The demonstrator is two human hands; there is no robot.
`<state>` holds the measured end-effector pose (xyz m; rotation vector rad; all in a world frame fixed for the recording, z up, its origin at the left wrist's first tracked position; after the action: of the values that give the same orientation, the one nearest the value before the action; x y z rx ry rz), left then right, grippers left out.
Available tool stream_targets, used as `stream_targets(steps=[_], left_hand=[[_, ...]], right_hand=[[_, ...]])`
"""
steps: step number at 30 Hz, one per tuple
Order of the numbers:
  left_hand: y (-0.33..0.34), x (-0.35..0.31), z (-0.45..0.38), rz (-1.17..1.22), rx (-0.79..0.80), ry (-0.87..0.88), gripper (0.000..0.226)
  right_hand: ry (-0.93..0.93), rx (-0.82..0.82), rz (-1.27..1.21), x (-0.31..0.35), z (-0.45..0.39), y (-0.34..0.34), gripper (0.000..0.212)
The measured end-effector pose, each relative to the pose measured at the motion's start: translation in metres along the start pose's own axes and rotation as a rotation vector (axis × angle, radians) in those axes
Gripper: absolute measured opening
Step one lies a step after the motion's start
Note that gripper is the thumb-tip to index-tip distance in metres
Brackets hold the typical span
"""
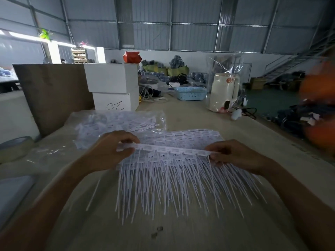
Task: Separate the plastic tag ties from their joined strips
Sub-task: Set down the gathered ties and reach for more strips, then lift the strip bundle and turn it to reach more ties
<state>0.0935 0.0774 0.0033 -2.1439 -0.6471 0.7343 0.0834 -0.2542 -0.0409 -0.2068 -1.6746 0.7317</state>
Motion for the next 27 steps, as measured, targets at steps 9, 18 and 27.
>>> stream_targets(steps=[9, 18, 27], left_hand=[[0.094, -0.107, -0.048, -0.173, 0.158, 0.229, 0.048], [0.105, -0.121, -0.036, -0.300, -0.079, 0.285, 0.022], [0.103, -0.121, -0.030, -0.140, -0.092, 0.217, 0.026]], right_hand=[[-0.037, -0.091, -0.314, 0.007, 0.001, 0.033, 0.027], [0.233, -0.102, -0.538, -0.014, 0.002, 0.043, 0.019], [-0.209, -0.288, 0.315, 0.042, 0.018, 0.027, 0.016]])
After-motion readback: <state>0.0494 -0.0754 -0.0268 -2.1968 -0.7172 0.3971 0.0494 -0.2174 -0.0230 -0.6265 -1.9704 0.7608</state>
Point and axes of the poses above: each hand's wrist, its own z-axis away from the middle knuckle, its own y-axis out of the palm, x = y × z, the point moved 8 cm from there along -z, towards the middle knuckle, and after that the axes turned 4 degrees about y, right-handed, at the moved point
